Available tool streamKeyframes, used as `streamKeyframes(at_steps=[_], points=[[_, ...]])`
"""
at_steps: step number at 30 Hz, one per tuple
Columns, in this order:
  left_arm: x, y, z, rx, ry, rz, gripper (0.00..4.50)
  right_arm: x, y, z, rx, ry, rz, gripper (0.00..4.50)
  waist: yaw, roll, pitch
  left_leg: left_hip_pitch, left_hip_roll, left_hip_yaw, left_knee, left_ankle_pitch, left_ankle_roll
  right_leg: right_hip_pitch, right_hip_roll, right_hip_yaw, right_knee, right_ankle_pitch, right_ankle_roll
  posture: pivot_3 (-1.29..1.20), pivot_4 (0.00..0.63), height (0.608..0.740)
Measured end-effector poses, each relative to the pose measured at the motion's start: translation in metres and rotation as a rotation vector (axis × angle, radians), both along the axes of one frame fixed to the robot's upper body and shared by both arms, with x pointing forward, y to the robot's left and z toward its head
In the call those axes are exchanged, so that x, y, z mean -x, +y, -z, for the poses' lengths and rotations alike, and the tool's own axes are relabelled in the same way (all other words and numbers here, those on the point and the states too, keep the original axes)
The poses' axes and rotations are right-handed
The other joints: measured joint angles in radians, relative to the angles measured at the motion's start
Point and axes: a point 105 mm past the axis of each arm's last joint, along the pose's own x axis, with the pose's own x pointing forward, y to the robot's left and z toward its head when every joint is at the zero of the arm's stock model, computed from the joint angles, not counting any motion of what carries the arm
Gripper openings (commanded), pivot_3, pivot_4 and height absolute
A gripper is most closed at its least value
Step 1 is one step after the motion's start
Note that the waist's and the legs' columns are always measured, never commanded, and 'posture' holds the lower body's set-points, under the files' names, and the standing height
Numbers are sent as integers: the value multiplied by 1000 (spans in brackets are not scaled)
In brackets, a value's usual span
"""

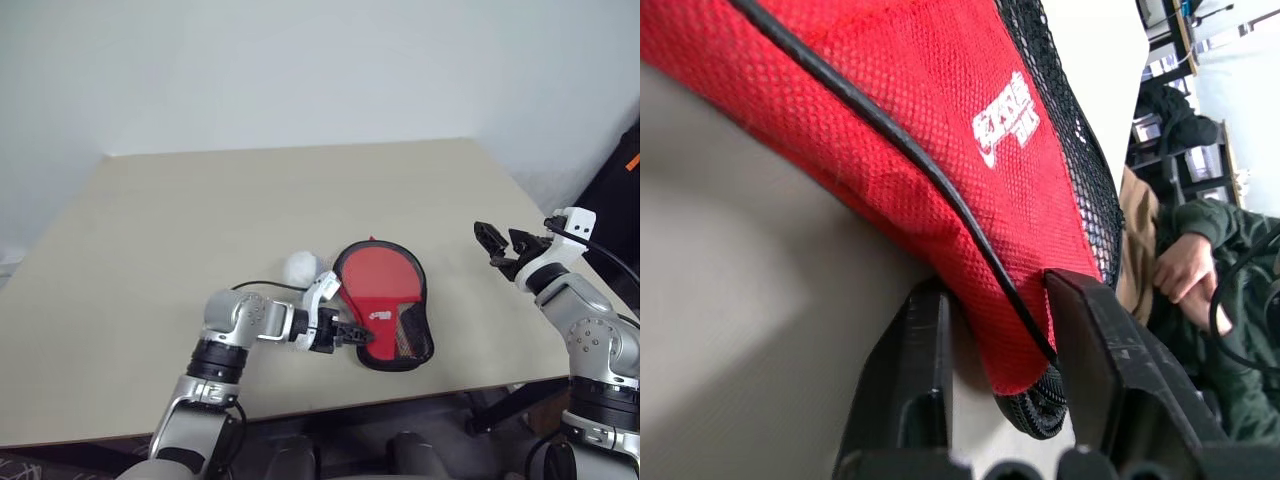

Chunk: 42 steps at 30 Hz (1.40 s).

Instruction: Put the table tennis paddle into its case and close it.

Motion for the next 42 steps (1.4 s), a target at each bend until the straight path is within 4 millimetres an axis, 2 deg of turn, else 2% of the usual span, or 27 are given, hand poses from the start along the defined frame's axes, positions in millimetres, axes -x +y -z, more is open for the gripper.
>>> streamKeyframes(at_steps=[1, 2, 10, 18, 25, 27, 32, 42], points=[[1, 1, 2, -7, 16, 0, 192, 0, -1, 0, 0, 1, 7, 4500, 0, 0, 0, 0, 0, 0, 0, 0, 0, 0, 0, 0, 0, 0, 0, 0, 0, 740], [2, 1, 1, -5, 28, -2, 24, 0, -3, 0, 0, 2, 15, 4500, 0, 0, 0, 0, 0, 0, 0, 0, 0, 0, 0, 0, 0, 0, 0, 0, 0, 740], [7, 6, -1, 12, 100, -27, 24, 0, -4, 1, 1, 7, 24, 4500, -3, 1, 0, 0, 0, 0, -2, 0, 0, -1, 0, 0, 0, 0, 0, 0, 0, 740], [38, 9, -8, 44, 73, 78, 24, -1, -1, 4, 16, 16, 16, 4500, -2, 1, 0, 0, 0, 0, -3, 0, 0, -1, 0, 1, 0, 0, 0, 0, 0, 740], [51, 26, -22, 55, 54, 127, 24, -4, 4, 7, 31, 34, -12, 4500, -2, 1, 0, 0, 0, 0, -1, 0, 0, -1, 0, 1, 0, 0, 0, 0, 0, 740], [57, 23, -25, 68, 50, 154, 24, -5, 5, 8, 40, 39, -25, 4500, -2, 1, 0, 0, 0, 1, -1, 0, 0, -1, 0, 2, 0, 0, 0, 0, 0, 740], [80, 9, -18, 84, 125, 240, 24, -10, 11, 4, 55, 36, -53, 4500, -1, 1, 0, 0, 0, 0, -1, 0, 0, -1, 0, 2, 0, 0, 0, 0, 0, 740], [91, 17, -9, 54, 210, 200, 24, -12, 13, 4, 88, 49, -69, 4500, -1, 1, 0, 0, 0, 0, -1, 0, 0, -2, 1, 2, 0, 0, 0, 0, 0, 740]])
